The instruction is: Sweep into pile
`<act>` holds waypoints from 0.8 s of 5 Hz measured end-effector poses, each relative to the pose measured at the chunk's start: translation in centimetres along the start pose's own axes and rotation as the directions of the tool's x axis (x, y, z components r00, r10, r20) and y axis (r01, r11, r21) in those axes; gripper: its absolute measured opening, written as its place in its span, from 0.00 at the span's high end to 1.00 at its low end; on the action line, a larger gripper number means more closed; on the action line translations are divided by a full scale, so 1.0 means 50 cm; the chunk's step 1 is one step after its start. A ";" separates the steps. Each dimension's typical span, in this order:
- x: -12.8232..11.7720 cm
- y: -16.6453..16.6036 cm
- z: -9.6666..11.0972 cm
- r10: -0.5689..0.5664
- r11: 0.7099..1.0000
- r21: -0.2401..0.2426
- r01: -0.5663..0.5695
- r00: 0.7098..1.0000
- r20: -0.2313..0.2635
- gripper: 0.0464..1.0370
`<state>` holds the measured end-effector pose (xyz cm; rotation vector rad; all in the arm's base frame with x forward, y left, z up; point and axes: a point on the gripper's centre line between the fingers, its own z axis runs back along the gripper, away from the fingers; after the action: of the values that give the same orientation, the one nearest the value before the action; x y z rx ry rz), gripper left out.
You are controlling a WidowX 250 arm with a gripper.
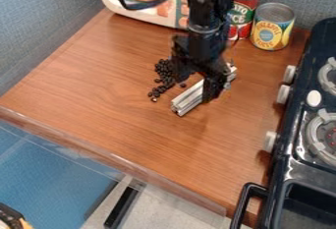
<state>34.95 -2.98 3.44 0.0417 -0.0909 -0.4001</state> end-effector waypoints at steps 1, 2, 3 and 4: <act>0.002 0.002 -0.011 0.003 1.000 0.008 -0.003 1.000 0.000 0.03; 0.008 0.003 -0.020 0.005 1.000 0.008 -0.005 1.000 0.000 0.03; 0.014 0.000 -0.025 0.004 1.000 0.007 -0.004 1.000 0.003 0.03; 0.027 -0.008 -0.030 0.000 1.000 0.003 0.000 1.000 0.003 0.03</act>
<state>36.18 -3.83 2.02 0.0440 -0.0946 -0.4000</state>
